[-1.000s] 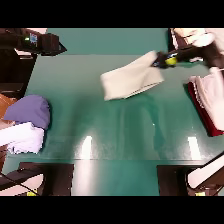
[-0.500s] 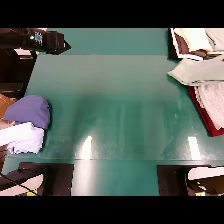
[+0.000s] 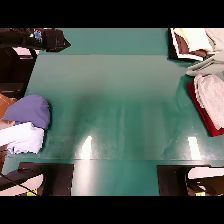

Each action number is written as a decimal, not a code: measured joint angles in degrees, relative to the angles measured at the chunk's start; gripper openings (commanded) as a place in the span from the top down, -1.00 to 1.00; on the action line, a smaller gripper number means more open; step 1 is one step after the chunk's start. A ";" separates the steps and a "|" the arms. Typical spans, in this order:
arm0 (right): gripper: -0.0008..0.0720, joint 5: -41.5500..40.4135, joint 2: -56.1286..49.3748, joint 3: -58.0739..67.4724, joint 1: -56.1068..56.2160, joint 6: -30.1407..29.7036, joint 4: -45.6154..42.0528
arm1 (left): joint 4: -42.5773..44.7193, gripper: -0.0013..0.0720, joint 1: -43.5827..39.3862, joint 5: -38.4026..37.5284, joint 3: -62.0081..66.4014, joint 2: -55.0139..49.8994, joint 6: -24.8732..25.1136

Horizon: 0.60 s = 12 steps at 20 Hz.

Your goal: Fold the shirts.

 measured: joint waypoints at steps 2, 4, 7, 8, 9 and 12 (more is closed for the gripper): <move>0.94 0.59 1.95 -0.79 -0.44 -0.04 0.11 | 0.00 0.88 0.00 -0.02 0.02 0.00 -0.02; 0.94 1.03 4.57 -3.28 -1.33 -0.11 0.07 | 0.00 0.88 0.02 -0.20 0.00 0.00 -0.02; 0.94 2.58 9.25 -8.44 -3.13 -1.09 0.04 | 0.00 0.88 0.00 -0.35 0.02 0.00 0.00; 0.94 3.19 10.64 -10.32 -3.69 -1.38 -0.04 | 0.00 0.88 0.00 -0.37 0.00 0.00 0.00; 0.94 3.78 12.15 -12.44 -4.35 -1.64 -0.46 | 0.00 0.88 0.02 -0.39 0.02 0.00 0.00; 0.94 4.90 15.98 -18.73 -6.27 -2.01 -3.85 | 0.00 0.88 0.00 -0.96 0.02 0.00 0.02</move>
